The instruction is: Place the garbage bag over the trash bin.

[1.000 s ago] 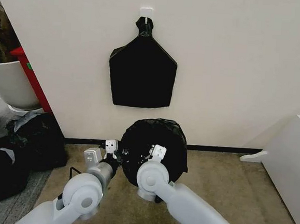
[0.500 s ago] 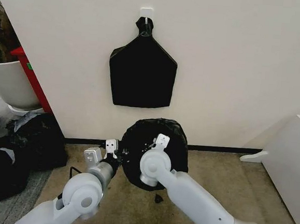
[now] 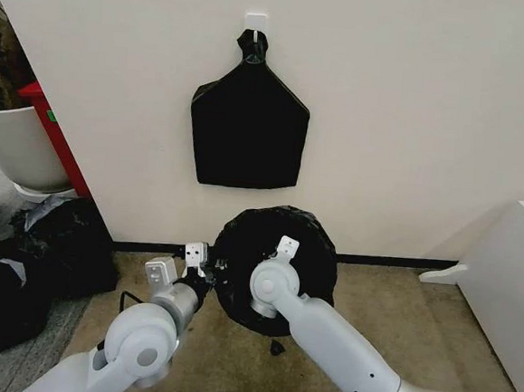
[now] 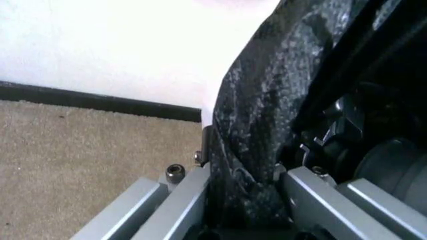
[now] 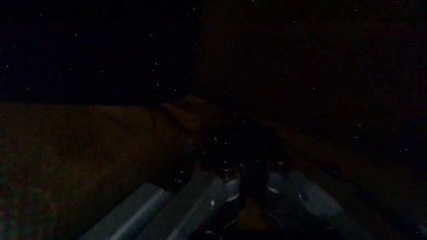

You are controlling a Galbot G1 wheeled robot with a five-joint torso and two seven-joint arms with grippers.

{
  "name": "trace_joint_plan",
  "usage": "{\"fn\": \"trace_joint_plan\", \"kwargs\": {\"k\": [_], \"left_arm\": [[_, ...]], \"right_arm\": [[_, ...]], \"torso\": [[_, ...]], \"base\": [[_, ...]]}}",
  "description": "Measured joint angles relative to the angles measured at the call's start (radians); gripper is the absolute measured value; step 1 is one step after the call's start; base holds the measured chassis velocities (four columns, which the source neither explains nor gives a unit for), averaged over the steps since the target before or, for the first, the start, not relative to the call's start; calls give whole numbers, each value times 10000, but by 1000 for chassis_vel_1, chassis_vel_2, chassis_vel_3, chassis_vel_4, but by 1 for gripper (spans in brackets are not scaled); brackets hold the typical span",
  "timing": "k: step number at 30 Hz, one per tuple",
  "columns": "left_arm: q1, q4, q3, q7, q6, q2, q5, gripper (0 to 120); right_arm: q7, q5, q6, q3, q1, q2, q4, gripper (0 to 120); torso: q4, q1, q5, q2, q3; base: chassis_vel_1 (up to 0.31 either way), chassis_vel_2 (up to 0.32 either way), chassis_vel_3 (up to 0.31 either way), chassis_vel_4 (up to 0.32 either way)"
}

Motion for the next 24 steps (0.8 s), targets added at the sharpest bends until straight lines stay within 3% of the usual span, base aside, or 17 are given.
{"fn": "trace_joint_plan", "kwargs": {"k": [11,24], "left_arm": [[528,-249,-218,117,25,42,243,0],[183,204,-74,69,7,-64,214,0]], "right_arm": [[187,246,86,-83,12,35,232,0],[649,575,296,-655,148,267,1160,0]], "torso": [[1,0,0,0,0],[1,0,0,-2,-1]], "base": [[0,0,0,0],[0,0,0,0]]}}
